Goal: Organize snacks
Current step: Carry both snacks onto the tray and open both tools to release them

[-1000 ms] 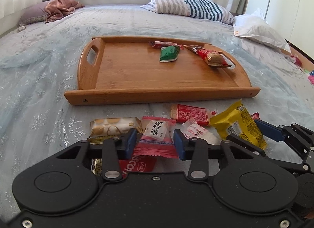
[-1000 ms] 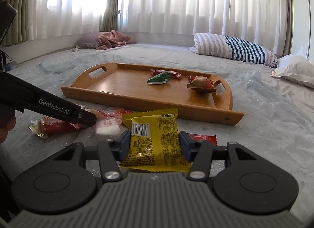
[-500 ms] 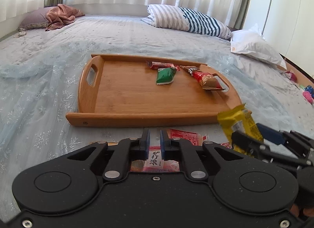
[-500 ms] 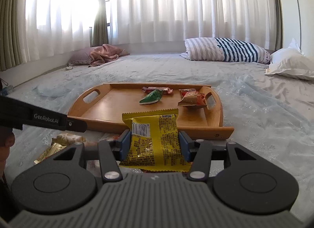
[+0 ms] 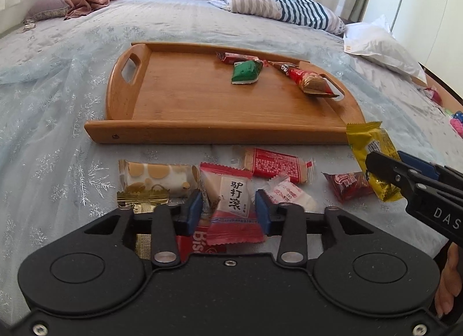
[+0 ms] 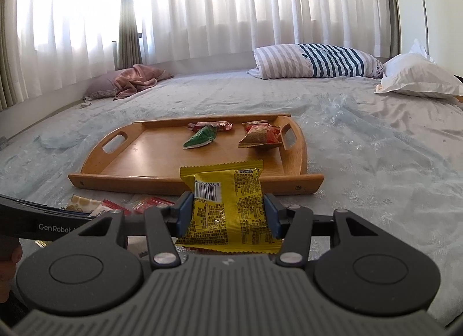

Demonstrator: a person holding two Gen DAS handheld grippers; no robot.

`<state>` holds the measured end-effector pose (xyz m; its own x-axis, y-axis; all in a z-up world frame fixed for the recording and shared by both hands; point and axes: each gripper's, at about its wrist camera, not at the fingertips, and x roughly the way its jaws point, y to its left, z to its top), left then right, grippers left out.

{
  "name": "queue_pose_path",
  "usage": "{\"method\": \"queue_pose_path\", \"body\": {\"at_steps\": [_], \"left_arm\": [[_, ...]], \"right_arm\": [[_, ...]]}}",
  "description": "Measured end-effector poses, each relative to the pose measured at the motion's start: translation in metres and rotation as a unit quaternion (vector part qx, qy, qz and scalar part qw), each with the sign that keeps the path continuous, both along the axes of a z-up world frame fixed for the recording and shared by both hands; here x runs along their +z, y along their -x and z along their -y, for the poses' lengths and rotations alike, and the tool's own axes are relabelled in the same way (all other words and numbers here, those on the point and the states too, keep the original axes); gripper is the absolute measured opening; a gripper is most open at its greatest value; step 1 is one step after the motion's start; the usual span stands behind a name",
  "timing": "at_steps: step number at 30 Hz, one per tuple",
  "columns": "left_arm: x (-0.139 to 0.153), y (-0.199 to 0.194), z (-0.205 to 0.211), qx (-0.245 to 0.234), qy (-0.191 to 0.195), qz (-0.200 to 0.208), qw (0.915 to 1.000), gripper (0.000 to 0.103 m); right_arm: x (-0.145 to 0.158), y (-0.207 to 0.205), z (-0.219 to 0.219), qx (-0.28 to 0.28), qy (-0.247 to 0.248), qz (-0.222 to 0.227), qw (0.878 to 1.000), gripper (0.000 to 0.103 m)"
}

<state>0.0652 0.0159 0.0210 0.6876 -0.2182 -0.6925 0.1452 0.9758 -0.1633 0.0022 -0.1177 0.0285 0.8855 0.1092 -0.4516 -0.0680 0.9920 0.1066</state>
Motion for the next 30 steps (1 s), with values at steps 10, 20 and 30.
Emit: {"method": "queue_pose_path", "body": {"at_steps": [10,20,30], "left_arm": [[0.038,-0.012,-0.009,0.005,0.035,0.030,0.9989,0.027],[0.060,-0.084,0.016,0.000,0.055,0.031,0.9980,0.027],[0.026,-0.145,0.042,0.013,0.062,-0.010,0.9979,0.027]], "right_arm": [[0.009,-0.022,0.018,-0.024,-0.043,-0.024,0.998,0.055],[0.025,-0.097,0.039,-0.031,-0.080,-0.091,0.992,0.055],[0.000,-0.137,0.036,-0.037,-0.074,-0.126,0.989,0.055]]}}
